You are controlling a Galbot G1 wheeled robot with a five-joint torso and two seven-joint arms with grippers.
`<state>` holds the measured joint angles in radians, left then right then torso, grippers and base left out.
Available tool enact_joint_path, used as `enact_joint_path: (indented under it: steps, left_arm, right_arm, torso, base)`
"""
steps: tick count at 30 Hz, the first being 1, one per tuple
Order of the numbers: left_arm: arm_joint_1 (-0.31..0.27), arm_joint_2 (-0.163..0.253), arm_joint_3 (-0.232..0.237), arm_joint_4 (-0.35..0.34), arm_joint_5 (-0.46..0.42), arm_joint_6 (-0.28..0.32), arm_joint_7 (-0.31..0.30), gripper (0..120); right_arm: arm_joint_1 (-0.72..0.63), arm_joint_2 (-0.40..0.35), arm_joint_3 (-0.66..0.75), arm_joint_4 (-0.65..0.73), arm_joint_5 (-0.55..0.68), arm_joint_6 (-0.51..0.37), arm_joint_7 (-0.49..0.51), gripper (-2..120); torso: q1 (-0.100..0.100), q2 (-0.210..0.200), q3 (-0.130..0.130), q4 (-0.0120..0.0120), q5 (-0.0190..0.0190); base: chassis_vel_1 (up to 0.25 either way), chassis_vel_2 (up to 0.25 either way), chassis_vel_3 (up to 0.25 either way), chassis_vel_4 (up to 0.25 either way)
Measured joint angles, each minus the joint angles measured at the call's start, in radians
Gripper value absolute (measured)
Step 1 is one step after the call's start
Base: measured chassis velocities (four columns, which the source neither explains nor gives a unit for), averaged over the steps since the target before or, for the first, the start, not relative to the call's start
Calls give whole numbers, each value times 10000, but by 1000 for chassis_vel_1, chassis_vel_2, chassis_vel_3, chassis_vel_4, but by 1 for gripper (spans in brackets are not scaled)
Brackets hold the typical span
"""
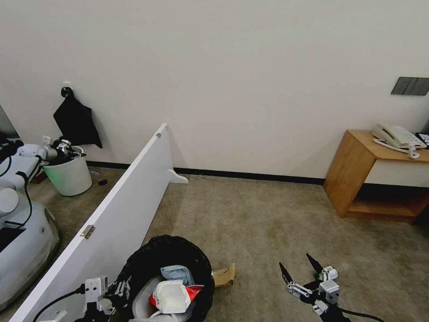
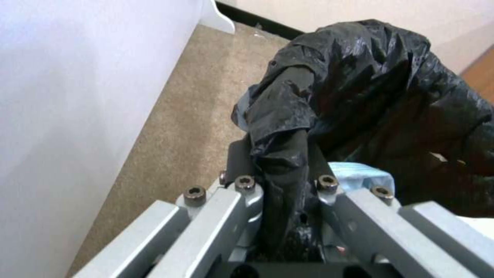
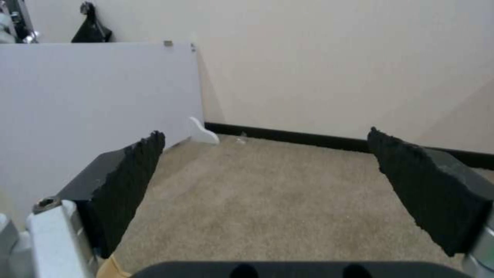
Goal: Pick up the trash bin, then pick up the garbage from the floor and place it into the trash bin.
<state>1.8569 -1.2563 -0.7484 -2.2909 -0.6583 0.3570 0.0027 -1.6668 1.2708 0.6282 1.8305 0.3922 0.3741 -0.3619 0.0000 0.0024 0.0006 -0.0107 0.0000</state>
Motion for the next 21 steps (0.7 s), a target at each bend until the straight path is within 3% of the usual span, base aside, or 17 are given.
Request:
enact_joint_path:
  steps: [21]
  left_arm:
    - [-37,11,-3,31,-43,42,24,4]
  right_arm:
    - [28,-20,-5,-20,22,-8,18,100]
  torso:
    - [0,0,0,-1,0]
  base:
    - [6,8,6,6]
